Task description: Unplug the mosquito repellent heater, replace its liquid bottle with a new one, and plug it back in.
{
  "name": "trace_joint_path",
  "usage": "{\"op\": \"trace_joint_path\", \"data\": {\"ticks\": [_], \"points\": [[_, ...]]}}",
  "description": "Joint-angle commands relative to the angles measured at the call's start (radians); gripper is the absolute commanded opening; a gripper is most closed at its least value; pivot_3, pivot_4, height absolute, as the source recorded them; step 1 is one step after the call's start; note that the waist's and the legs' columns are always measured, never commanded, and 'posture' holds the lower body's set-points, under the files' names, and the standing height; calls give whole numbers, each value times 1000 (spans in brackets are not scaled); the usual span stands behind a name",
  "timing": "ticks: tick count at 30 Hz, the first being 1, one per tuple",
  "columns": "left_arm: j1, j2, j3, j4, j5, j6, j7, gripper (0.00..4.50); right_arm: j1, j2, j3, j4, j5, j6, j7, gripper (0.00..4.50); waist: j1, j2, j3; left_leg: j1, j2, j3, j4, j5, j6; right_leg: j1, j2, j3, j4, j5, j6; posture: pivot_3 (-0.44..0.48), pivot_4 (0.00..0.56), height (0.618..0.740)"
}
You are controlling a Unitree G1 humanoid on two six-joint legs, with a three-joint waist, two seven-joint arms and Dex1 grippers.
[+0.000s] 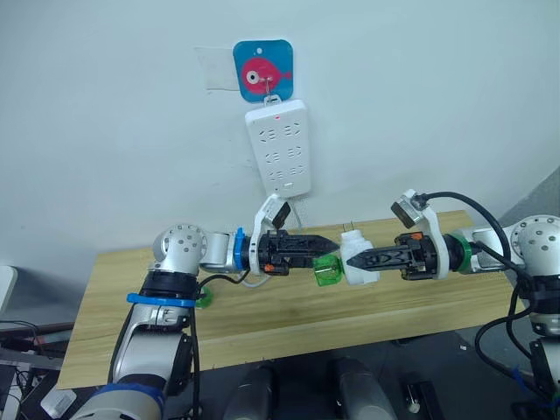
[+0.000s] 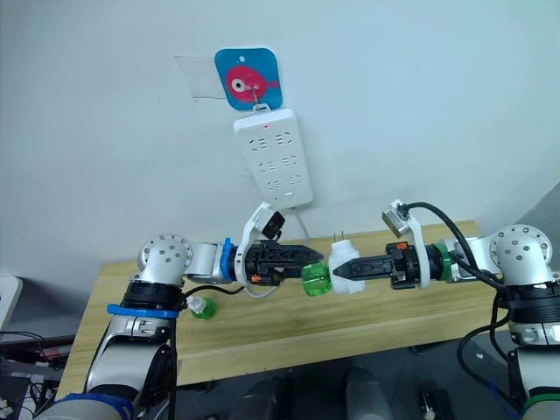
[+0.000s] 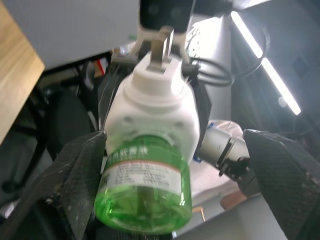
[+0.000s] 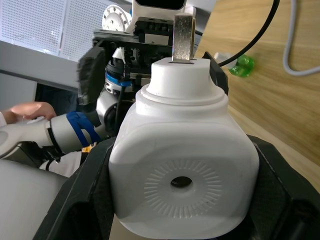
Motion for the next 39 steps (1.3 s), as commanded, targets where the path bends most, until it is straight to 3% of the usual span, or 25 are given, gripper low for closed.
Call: {"op": "trace_joint_path", "data": {"ticks": [1, 6, 11, 15, 21, 29, 37, 39], "points": [[14, 57, 10, -91, 119, -217, -42, 4425, -1, 12, -64, 30, 42, 16, -11, 2974, 1, 0, 0, 0, 0, 0, 0, 0, 0, 0, 0, 0, 0, 0, 0, -82, 187, 740], [112, 105, -23, -332, 328, -626, -107, 4425, -17, 20, -105, 110, 83, 49, -43, 2974, 9, 0, 0, 0, 0, 1, -2, 0, 0, -1, -1, 1, -2, 1, -1, -62, 189, 740], [312, 159, -103, -551, 555, -1084, -252, 4425, -36, 35, -135, 192, 85, 70, -78, 2974, 16, 0, 0, 0, 0, 3, -4, 0, 0, -1, -1, 2, -3, 1, -1, -39, 189, 740], [408, 135, -131, -528, 720, -1469, -289, 4425, -50, 52, -147, 209, 71, 80, -86, 2974, 28, 0, 0, 0, 1, 3, -4, 0, 0, -1, -1, 2, -3, 1, -2, -32, 186, 740], [409, 73, -198, -374, 912, -1902, -262, 4425, -60, 68, -135, 199, 114, 85, -105, 2974, 34, 0, 0, 0, 0, 3, 0, 0, 1, 2, -1, 1, -3, 2, 0, -32, 184, 740], [303, 14, -241, -168, 1066, -2148, -120, 4425, -58, 79, -132, 180, 152, 85, -139, 2974, 31, 0, 0, 0, 0, 2, 1, 0, 1, 1, -1, 1, -2, 3, 1, -49, 185, 740], [236, 14, -265, -61, 1074, -2247, -60, 4425, -36, 73, -132, 159, 188, 79, -168, 2974, 27, 0, 0, 0, 0, 2, 0, 0, 2, 1, 0, 1, -2, 3, 1, -71, 190, 740], [231, 17, -278, -56, 1052, -2261, -64, 4031, -30, 72, -129, 151, 200, 74, -177, 2974, 27, 0, 0, 0, 0, 2, 0, 0, 2, 1, -1, 1, -2, 3, 1, -76, 191, 740]]}}
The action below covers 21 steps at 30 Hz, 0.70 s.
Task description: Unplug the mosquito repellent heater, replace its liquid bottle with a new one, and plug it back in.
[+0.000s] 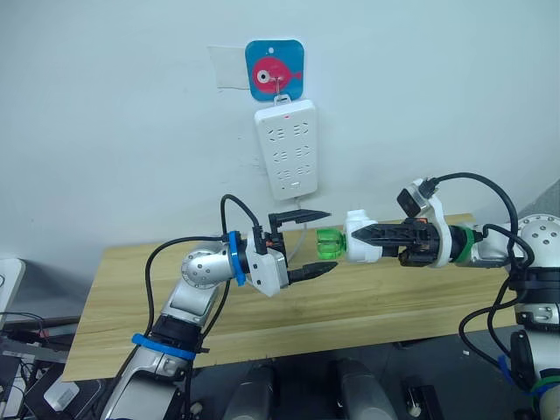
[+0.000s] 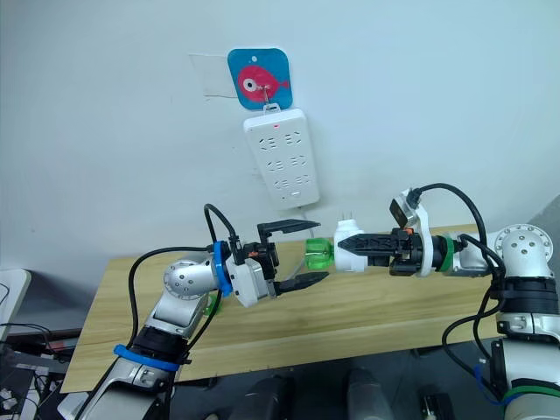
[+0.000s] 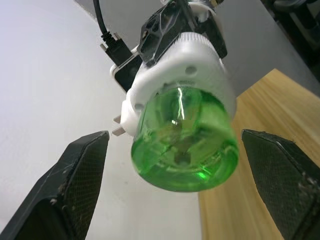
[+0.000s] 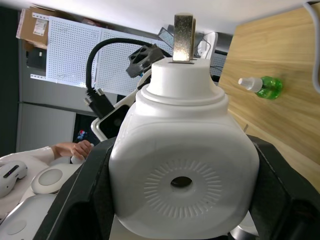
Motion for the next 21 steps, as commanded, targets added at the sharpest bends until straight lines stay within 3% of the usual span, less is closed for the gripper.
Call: {"op": "trace_joint_path", "data": {"ticks": [1, 6, 9, 11, 15, 19, 21], "points": [[-17, 7, -24, -7, -39, -41, 8, 3862, 4, -11, -12, -44, 58, -4, -7, 2974, 0, 0, 0, 0, 0, 0, 0, 0, 0, 0, 0, 0, 0, 0, 0, -76, 191, 740], [-17, 23, -46, -8, -74, -63, -4, 2322, 15, -17, -6, -54, 77, -14, -25, 2974, -1, 0, 0, 0, 0, 0, 0, 0, 0, 0, 0, 0, 0, 0, 0, -81, 192, 740], [-13, 39, -65, -21, -123, -39, -31, 2286, 18, -23, -2, -57, 72, -16, -27, 2974, -2, 0, 0, 0, 0, 0, 0, 0, 0, 0, 0, 0, 0, 0, 0, -81, 192, 740], [7, 56, -88, -60, -211, 84, -84, 2286, 17, -27, -1, -66, 56, -14, -19, 2974, -3, 0, 0, 0, 0, 0, 0, 0, 0, 0, 0, 0, 0, 0, 0, -80, 194, 740], [54, 128, -96, -253, -560, 765, -87, 2286, 11, -53, 4, -134, -16, 2, 53, 2974, -14, 0, 0, 0, 0, -1, 0, 0, 0, 0, 1, 0, 1, 0, 0, -84, 198, 740], [37, 167, -38, -318, -874, 1296, 27, 2286, -2, -87, 16, -192, -87, 4, 132, 2974, -23, 0, 1, 0, 0, -3, 0, 0, 0, 0, 3, -2, 1, 0, 1, -84, 198, 740], [-18, 158, 33, -233, -1209, 1613, 175, 2286, -3, -96, 27, -230, -119, 1, 166, 2974, -27, -1, 1, 0, 0, -3, 0, 0, 0, 0, 3, -2, 1, -1, 3, -87, 201, 740]]}}
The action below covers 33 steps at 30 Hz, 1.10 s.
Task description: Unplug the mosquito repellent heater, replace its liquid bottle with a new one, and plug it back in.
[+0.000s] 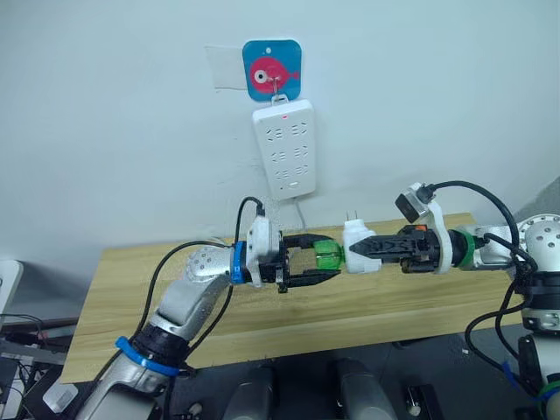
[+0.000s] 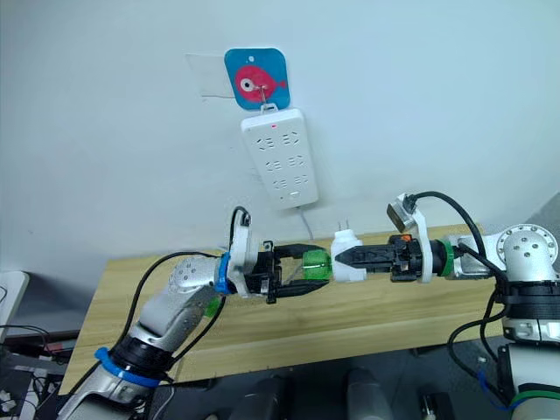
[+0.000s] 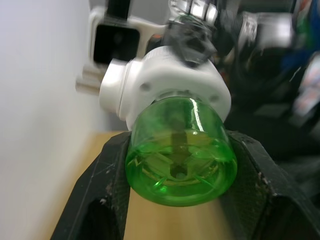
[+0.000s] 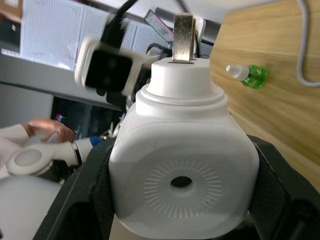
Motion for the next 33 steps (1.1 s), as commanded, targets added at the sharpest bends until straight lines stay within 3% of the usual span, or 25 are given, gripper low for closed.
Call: {"op": "trace_joint_path", "data": {"ticks": [1, 5, 10, 11, 16, 20, 22, 24, 28, 33], "points": [[-82, 3, 159, 141, -508, 505, 247, 2286, -16, -32, -2, -84, -35, 8, 87, 2974, -4, -1, 1, 0, 0, 0, 0, 0, 0, 0, 0, 0, 0, -2, 3, -87, 201, 740], [-160, 7, 196, 311, -750, 770, 341, 2286, -13, -38, 9, -122, -58, 14, 122, 2974, -10, -1, 1, 0, 0, -1, 1, 0, 0, 0, 1, -1, 1, -2, 3, -92, 202, 740], [-181, 5, 205, 316, -743, 891, 338, 2286, -14, -29, 15, -127, -72, 10, 126, 2974, -12, -1, 1, 0, -1, 0, 1, 0, 0, -1, 0, 1, 1, 1, -1, -103, 201, 740], [-183, -6, 217, 316, -748, 893, 348, 3003, -14, -26, 15, -121, -76, 7, 123, 2974, -12, -1, 1, 0, -1, 1, 1, 0, 0, -1, 0, 1, 1, 1, -2, -103, 201, 740], [-186, -51, 286, 315, -734, 883, 407, 4483, -1, -19, -4, -80, -74, 12, 122, 2974, -3, -1, 1, 0, -1, 1, 1, 0, 0, -1, -3, 2, 0, 1, -2, -93, 196, 740], [-168, -70, 342, 291, -704, 855, 461, 4483, 6, -20, -15, -52, -89, 8, 130, 2974, 2, -1, 1, 0, -1, 1, 1, 0, 0, -1, -4, 2, 0, 1, -2, -81, 187, 740], [-148, -53, 358, 199, -589, 765, 438, 4483, 4, -17, -27, -23, -99, 6, 128, 2974, 1, -1, 1, 0, -1, 2, 1, 0, 0, -1, -4, 3, 0, 1, -2, -78, 181, 740], [-120, -9, 333, 65, -432, 641, 336, 4483, 1, -14, -46, 9, -97, 11, 122, 2974, 1, -1, 1, 0, 0, 3, 1, 0, -1, -1, -4, 3, 0, 1, -2, -72, 179, 740], [-16, 98, 211, -186, 8, 161, 51, 4483, -10, 0, -75, 52, -87, 15, 100, 2974, 6, -1, 1, 1, 0, 5, -3, 1, -2, -2, -4, 5, -2, 1, -4, -54, 175, 740], [112, 67, 145, -237, 373, -381, -78, 4483, -12, 11, -87, 81, -78, 15, 81, 2974, 27, -1, 0, 0, 0, 6, -5, 1, -1, -2, -5, 5, -5, 1, -4, -31, 168, 740]]}}
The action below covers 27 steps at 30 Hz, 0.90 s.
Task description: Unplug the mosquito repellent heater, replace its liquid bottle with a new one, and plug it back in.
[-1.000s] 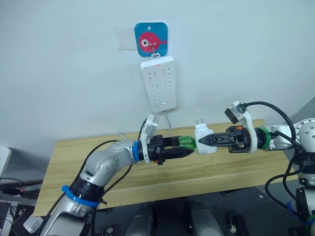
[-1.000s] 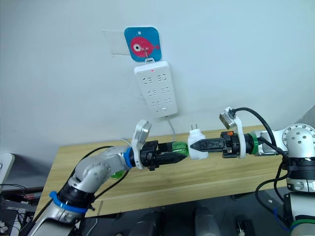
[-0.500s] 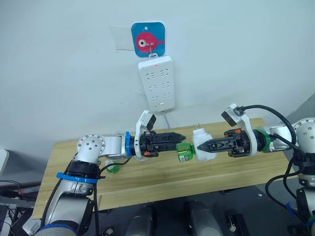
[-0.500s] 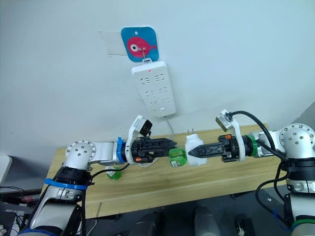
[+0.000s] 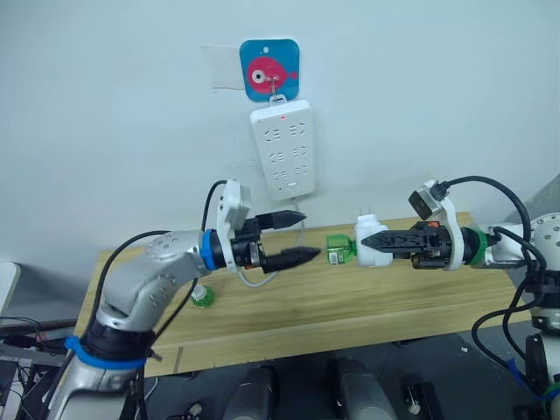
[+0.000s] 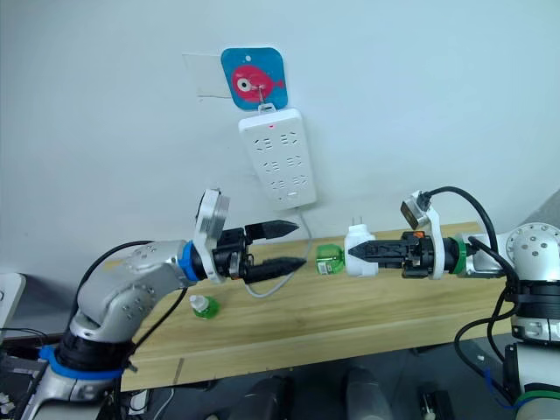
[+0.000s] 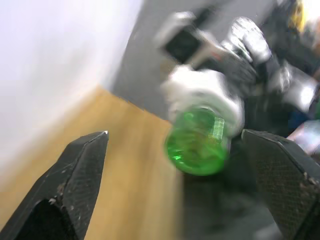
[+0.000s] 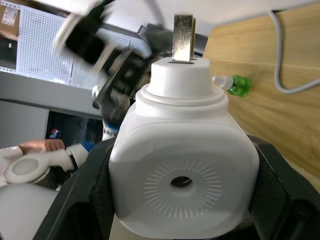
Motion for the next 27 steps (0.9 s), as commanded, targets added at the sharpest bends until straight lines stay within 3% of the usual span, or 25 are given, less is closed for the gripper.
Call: {"op": "trace_joint_path", "data": {"ticks": [1, 5, 12, 24, 27], "points": [[77, -23, -37, 4, 253, -405, -75, 4483, -12, 0, -34, -6, 33, 9, -2, 2974, 5, 0, 0, 0, 0, 0, 0, 0, 0, 0, 0, 0, 0, 0, 0, -31, 168, 740], [126, -76, -68, 149, 437, -805, -101, 4483, -18, 9, -22, -10, 53, 9, -14, 2974, 9, 0, 0, 0, 0, -1, 1, 0, 1, 0, -1, -1, 0, 0, 0, -36, 171, 740], [15, -170, -79, 359, 619, -1045, 27, 4483, -4, 0, 5, -43, 115, 9, -42, 2974, 6, 0, 0, 0, 0, -2, 4, 0, 1, 2, 0, -2, 2, 1, 1, -46, 171, 740], [-57, -174, -147, 457, 641, -1209, 71, 4483, 2, 11, 14, -58, 172, 8, -100, 2974, 1, 0, 0, 0, 0, -2, 4, 0, 2, 1, 1, -2, 3, 1, 2, -65, 177, 740], [-64, -165, -154, 473, 639, -1212, 69, 3979, 9, 12, 10, -62, 183, 5, -110, 2974, 1, 0, 0, 0, 0, -2, 4, 0, 2, 1, 1, -2, 3, 1, 2, -70, 179, 740]]}}
